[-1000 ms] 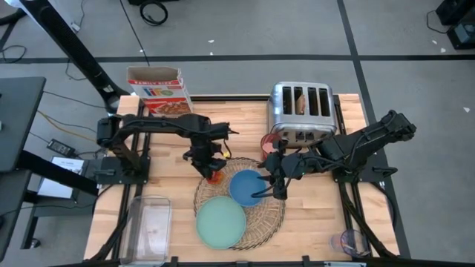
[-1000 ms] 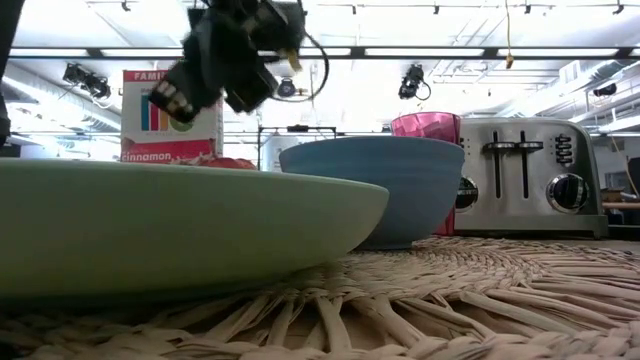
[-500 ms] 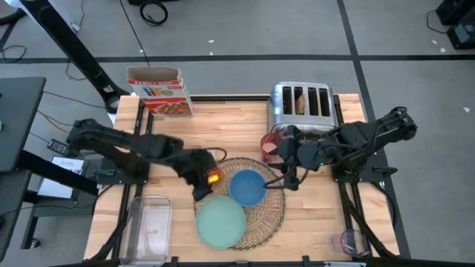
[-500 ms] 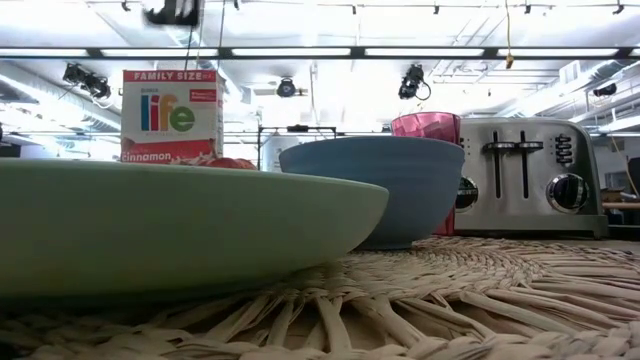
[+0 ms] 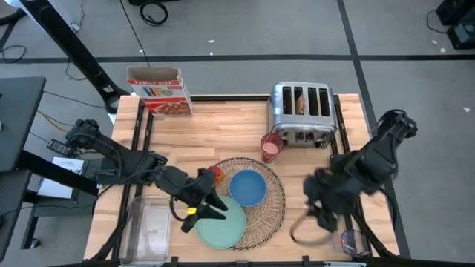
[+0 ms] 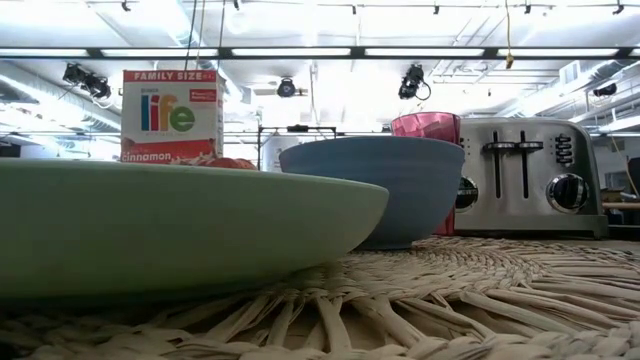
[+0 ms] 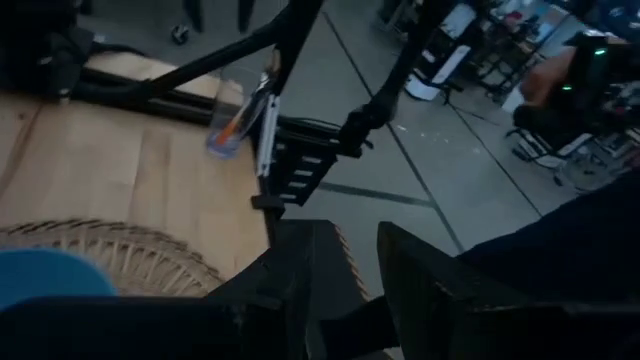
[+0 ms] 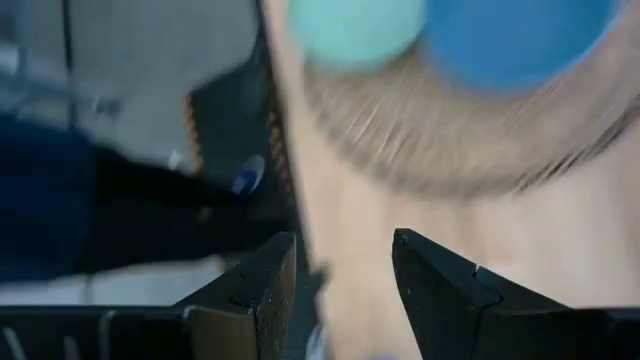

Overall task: Arrange a breakfast setting
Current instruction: Pour the cereal from the cereal box into the blue bowl

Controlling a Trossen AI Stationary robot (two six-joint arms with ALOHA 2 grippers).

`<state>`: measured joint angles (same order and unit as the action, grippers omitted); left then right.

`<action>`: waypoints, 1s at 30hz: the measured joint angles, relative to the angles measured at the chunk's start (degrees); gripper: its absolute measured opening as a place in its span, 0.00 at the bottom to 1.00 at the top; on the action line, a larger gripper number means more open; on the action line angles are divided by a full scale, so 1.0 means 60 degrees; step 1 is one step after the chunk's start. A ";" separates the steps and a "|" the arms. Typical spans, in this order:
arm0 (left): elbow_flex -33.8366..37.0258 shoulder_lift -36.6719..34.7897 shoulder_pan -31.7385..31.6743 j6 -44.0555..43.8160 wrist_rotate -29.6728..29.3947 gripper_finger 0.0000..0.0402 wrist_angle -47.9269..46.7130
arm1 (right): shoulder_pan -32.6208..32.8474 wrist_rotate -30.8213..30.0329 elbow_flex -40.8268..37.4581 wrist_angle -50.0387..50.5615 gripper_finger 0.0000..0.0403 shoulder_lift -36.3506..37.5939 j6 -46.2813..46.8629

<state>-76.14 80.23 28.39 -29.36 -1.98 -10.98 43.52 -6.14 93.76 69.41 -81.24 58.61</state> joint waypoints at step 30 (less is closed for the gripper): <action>-0.4258 -0.0874 -0.4956 0.0226 -0.3677 0.39 -0.7066 | 0.1376 -0.1303 -0.0011 -0.0408 0.44 -0.0693 -0.2670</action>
<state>-101.69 74.98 -1.35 -28.00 -24.04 -53.38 51.78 -13.96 93.69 66.96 -85.40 42.59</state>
